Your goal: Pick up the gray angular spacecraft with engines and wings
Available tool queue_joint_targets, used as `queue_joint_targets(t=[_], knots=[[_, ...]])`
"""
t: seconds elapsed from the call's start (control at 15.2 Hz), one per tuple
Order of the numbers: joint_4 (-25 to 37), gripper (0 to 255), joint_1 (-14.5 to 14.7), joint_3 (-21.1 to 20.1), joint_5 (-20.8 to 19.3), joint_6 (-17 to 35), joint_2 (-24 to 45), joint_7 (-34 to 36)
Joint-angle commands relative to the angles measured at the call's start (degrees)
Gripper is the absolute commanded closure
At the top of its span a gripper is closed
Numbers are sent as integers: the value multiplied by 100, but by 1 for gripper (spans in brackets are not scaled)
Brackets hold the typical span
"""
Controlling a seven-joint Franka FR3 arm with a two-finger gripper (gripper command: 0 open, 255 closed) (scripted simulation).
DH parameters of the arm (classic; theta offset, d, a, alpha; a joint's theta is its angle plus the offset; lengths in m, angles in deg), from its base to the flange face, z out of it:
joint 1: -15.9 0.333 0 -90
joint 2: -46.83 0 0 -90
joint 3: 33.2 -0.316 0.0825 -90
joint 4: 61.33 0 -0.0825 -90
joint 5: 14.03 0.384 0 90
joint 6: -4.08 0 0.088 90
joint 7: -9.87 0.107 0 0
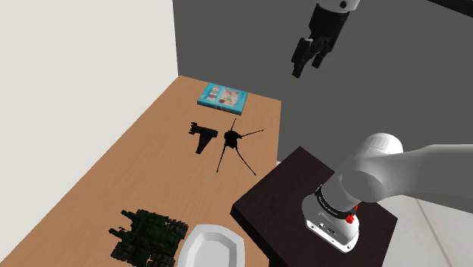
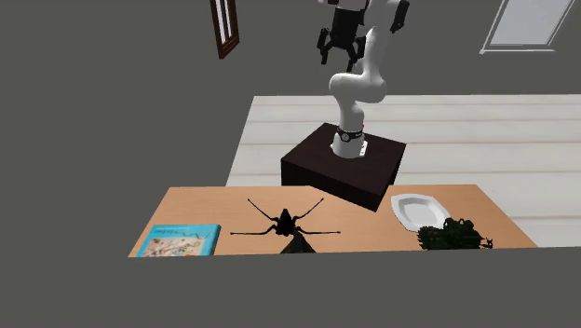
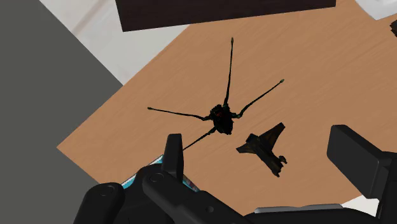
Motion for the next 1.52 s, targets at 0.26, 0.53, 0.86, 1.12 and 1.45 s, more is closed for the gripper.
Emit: queue_joint_targets(t=[0.26, 0.53, 0.86, 1.12, 1.45], knots=[[-371, 0, 8, -60, 66, 786, 396, 117], [-618, 0, 11, -127, 114, 1572, 916, 230], [-742, 0, 6, -217, 141, 2528, 1722, 373], [-692, 0, -10, -295, 128, 3245, 2470, 493], [-443, 0, -31, -386, 50, 4044, 3495, 664]])
